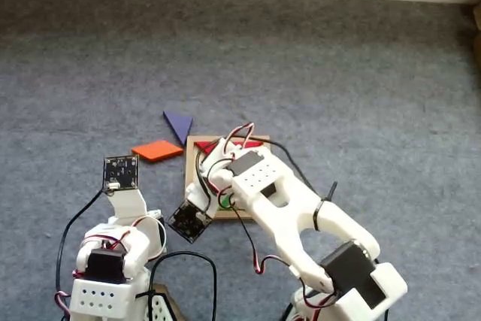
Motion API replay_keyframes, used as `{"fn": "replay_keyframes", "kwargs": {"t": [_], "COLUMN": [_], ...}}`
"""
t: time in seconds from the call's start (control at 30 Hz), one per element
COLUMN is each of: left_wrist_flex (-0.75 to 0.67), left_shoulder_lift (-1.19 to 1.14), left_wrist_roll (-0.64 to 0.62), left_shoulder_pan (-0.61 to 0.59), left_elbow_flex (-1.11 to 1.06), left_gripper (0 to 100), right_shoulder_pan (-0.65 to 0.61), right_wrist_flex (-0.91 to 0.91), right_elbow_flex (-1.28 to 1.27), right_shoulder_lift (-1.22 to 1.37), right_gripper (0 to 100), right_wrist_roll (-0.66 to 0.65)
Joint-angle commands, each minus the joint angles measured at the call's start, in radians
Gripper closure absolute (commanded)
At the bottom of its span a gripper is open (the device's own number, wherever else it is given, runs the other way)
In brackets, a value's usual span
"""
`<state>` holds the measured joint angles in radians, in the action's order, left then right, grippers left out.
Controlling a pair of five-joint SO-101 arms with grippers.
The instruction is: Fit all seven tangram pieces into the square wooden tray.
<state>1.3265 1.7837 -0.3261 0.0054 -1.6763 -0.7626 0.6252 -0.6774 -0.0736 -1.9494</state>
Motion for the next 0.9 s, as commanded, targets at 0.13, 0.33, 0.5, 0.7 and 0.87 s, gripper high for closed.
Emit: {"fn": "replay_keyframes", "kwargs": {"t": [0.13,0.33,0.5,0.7,0.87], "left_wrist_flex": [0.003,0.003,0.003,0.003,0.003], "left_shoulder_lift": [0.028,0.028,0.028,0.028,0.028], "left_wrist_roll": [0.003,0.003,0.003,0.003,0.003], "left_shoulder_pan": [0.012,0.012,0.012,0.012,0.012], "left_elbow_flex": [-0.019,-0.019,-0.019,-0.019,-0.019], "left_gripper": [99,99,99,99,99], "right_shoulder_pan": [-0.073,-0.07,-0.053,-0.007,0.073], "right_wrist_flex": [-0.403,-0.651,-0.67,-0.671,-0.661], "right_elbow_flex": [-0.223,-0.348,-0.354,-0.275,-0.278], "right_shoulder_lift": [-0.027,-0.027,-0.039,-0.107,-0.289], "right_gripper": [94.7,82.4,82.4,82.4,82.5], "right_wrist_roll": [-0.034,-0.034,0.0,0.152,0.325]}}
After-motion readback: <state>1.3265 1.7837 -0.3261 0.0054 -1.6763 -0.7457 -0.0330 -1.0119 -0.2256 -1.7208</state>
